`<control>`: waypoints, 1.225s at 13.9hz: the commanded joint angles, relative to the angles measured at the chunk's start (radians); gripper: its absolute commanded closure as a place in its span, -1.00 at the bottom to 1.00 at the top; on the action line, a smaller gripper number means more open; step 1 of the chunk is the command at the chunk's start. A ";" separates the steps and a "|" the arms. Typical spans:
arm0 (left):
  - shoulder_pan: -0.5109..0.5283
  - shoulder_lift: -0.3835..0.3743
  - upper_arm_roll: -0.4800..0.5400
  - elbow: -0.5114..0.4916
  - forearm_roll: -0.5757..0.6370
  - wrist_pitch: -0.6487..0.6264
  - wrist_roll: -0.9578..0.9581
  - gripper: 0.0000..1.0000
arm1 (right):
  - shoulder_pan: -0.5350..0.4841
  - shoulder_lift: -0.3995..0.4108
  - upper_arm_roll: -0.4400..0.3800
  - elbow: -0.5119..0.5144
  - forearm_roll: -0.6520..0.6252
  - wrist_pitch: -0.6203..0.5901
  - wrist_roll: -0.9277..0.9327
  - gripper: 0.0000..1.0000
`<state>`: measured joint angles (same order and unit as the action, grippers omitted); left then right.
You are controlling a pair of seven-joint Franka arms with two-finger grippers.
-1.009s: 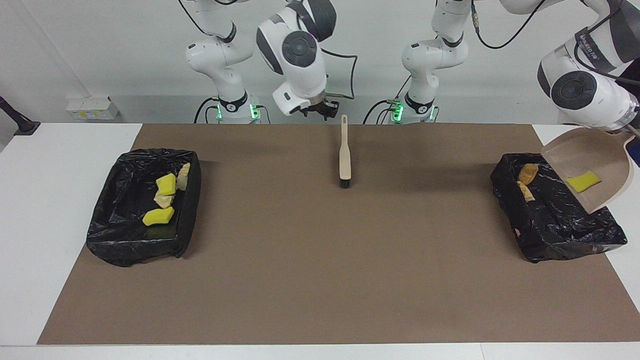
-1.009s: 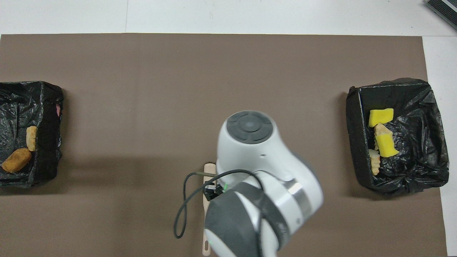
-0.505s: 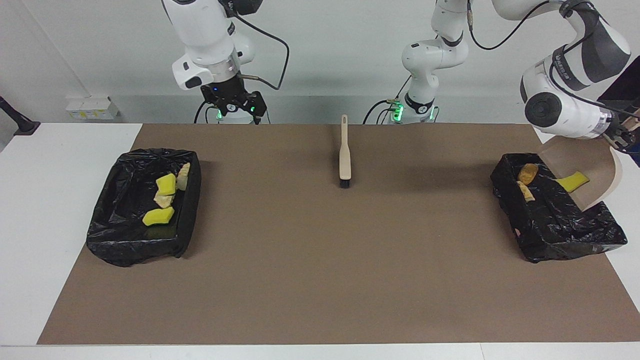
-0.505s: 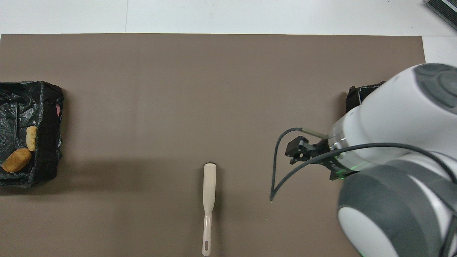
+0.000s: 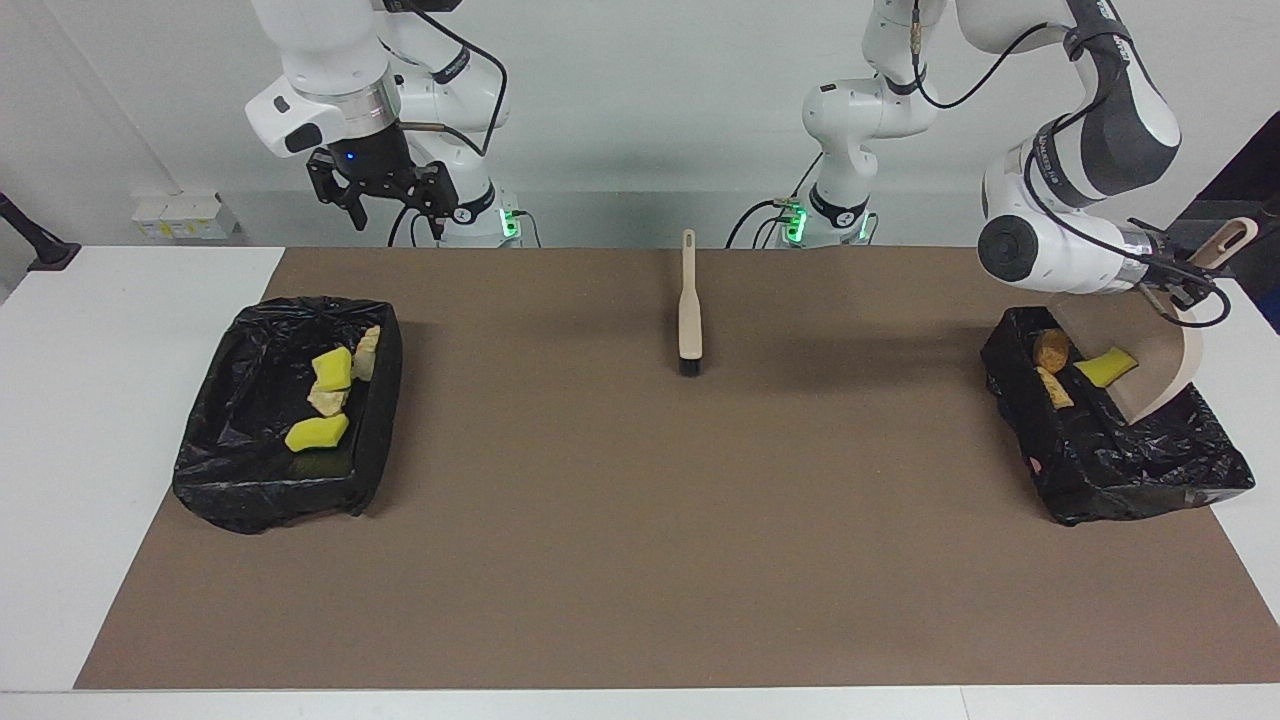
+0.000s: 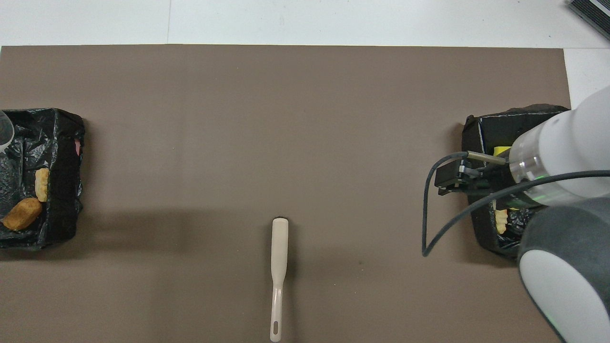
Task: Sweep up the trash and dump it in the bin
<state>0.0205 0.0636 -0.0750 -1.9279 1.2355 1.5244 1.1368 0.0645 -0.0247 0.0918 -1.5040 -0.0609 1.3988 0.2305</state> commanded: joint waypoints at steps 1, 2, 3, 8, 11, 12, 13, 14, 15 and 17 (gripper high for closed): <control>0.009 0.004 0.018 0.010 0.077 -0.015 -0.008 1.00 | -0.032 0.034 0.016 0.051 -0.031 -0.029 -0.088 -1.00; 0.009 0.013 0.018 0.042 0.085 -0.015 0.017 1.00 | -0.037 0.034 0.016 0.051 -0.028 -0.026 -0.105 -1.00; 0.009 0.013 0.018 0.071 0.084 -0.015 0.074 1.00 | -0.038 0.035 0.016 0.053 -0.030 -0.026 -0.111 -1.00; -0.013 0.012 0.018 0.049 0.090 -0.041 0.072 1.00 | -0.061 0.065 0.016 0.097 -0.022 -0.043 -0.135 -1.00; -0.013 0.015 0.021 0.055 0.104 -0.047 0.077 1.00 | -0.060 0.059 0.016 0.094 -0.010 -0.032 -0.141 -1.00; -0.005 0.021 0.018 0.085 0.154 -0.046 0.108 1.00 | -0.055 0.052 0.016 0.088 -0.008 -0.034 -0.145 -1.00; -0.017 0.031 0.014 0.089 0.147 -0.041 0.115 1.00 | -0.054 0.051 0.016 0.088 -0.010 -0.031 -0.142 -1.00; -0.023 0.025 0.014 0.073 0.131 -0.043 0.107 1.00 | -0.055 0.051 0.016 0.088 -0.010 -0.031 -0.142 -1.00; -0.019 0.030 0.020 0.082 0.145 -0.049 0.112 1.00 | -0.055 0.049 0.016 0.088 -0.010 -0.031 -0.140 -1.00; -0.031 0.032 0.014 0.086 0.139 -0.041 0.112 1.00 | -0.055 0.049 0.016 0.087 0.003 -0.035 -0.135 -1.00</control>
<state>0.0155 0.0831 -0.0698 -1.8636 1.3571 1.4992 1.2341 0.0200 0.0239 0.1003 -1.4292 -0.0701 1.3827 0.1229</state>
